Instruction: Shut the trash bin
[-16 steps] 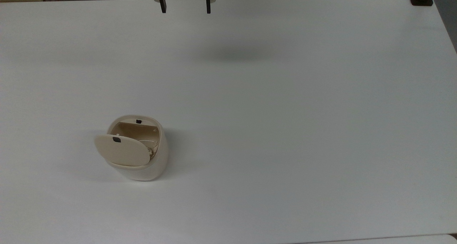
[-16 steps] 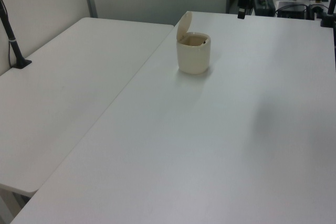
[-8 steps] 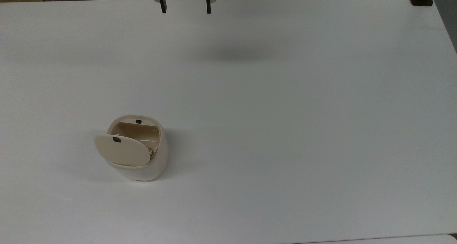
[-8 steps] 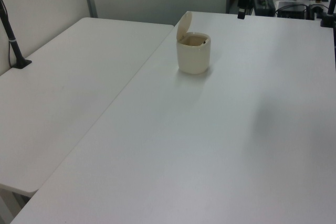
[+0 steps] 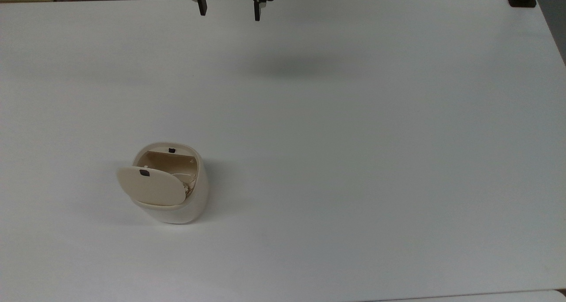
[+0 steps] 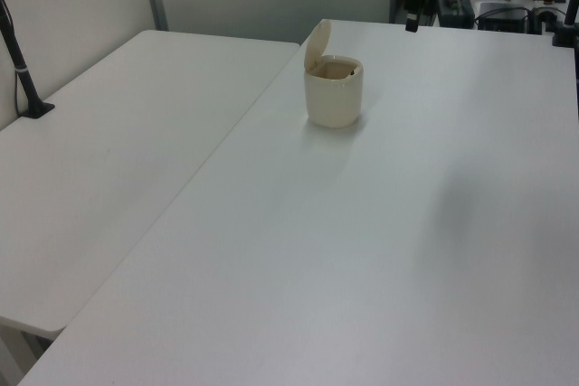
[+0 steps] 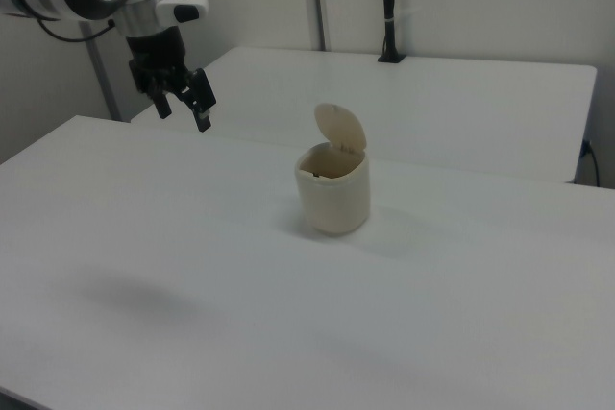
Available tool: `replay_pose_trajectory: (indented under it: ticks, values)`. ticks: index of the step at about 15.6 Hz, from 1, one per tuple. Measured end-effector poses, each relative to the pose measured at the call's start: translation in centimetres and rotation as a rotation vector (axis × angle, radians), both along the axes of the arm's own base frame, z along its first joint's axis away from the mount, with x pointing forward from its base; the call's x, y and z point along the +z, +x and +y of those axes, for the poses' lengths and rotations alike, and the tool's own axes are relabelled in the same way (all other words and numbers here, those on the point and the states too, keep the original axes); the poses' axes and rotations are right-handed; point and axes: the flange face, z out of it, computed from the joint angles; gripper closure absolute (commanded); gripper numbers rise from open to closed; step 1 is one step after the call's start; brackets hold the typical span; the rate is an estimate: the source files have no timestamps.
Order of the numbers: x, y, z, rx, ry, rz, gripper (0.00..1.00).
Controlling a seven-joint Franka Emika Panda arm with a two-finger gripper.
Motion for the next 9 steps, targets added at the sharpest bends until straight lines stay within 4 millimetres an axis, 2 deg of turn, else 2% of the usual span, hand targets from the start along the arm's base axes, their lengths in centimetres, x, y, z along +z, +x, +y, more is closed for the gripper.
replay_pose_trajectory:
  ticks: [2,3,5,6,8,9]
  values:
    - [-0.1,1.3,-0.2,-0.078,0.011,-0.004,0.03]
    - [-0.2,2.1,-0.4,-0.136,0.018,-0.008,0.07]
    - [0.1,4.1,-1.4,-0.261,0.038,-0.049,0.22]
    - [0.4,5.1,-2.0,-0.319,0.051,-0.089,0.25]
    - [1.1,6.8,-3.3,-0.44,0.086,-0.193,0.49]
    - [1.4,7.5,-3.9,-0.507,0.109,-0.244,0.64]
